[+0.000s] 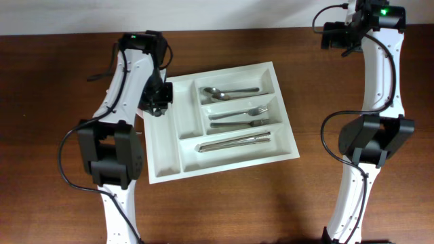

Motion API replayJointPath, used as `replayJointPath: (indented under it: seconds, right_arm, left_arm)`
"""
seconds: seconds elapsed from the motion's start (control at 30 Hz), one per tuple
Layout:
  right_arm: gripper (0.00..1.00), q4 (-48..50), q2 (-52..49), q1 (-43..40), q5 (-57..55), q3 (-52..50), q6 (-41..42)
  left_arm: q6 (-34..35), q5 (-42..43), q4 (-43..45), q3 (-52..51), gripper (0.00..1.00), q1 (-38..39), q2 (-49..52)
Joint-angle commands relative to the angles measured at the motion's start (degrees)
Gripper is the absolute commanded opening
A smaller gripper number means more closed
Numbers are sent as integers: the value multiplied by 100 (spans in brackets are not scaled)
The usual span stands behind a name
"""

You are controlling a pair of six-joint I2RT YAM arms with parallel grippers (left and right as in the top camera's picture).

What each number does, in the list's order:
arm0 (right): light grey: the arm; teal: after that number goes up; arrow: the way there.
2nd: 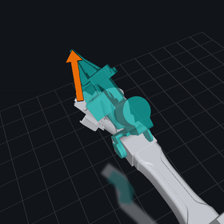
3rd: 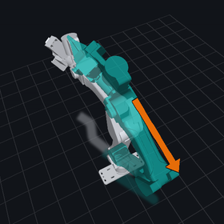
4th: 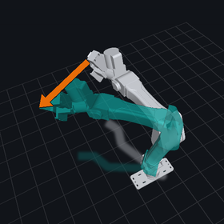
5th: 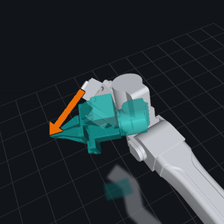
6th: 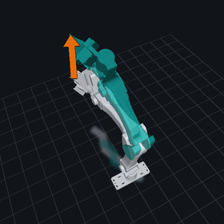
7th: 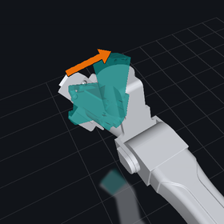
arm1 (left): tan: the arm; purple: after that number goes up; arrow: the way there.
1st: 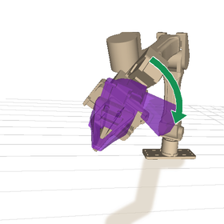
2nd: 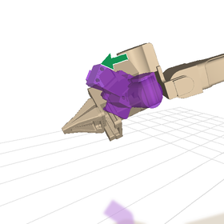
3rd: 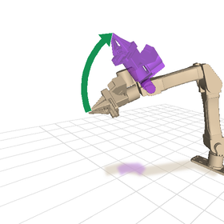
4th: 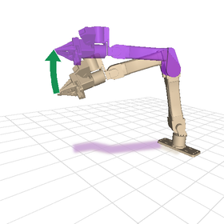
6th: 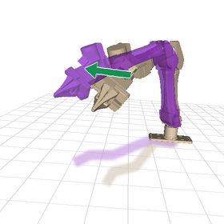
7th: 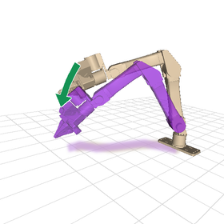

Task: Pack container
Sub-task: 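Carry the fork into the tray's left compartment and release it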

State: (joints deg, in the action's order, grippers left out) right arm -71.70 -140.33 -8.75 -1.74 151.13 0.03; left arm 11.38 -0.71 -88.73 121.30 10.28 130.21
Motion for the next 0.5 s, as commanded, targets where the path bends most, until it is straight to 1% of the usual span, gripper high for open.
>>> replayJointPath:
  seconds: [0.0, 0.03, 0.07, 0.1, 0.33, 0.47]
  right_arm:
    - [99, 13, 35, 11, -90, 81, 48]
    - [99, 13, 35, 11, -90, 81, 48]
    - [99, 13, 35, 11, -90, 81, 48]
    - [99, 13, 35, 11, -90, 81, 48]
    - [99, 13, 35, 11, -90, 81, 48]
    - [99, 13, 35, 11, -90, 81, 48]
  left_arm:
    - [74, -63, 17, 61, 37, 83, 28]
    - [74, -63, 15, 61, 44, 81, 28]
    - [74, -66, 13, 61, 49, 81, 28]
    - [74, -74, 13, 61, 50, 81, 28]
    - [76, -411, 42, 63, 51, 63, 28]
    - [175, -645, 131, 63, 50, -114, 28]
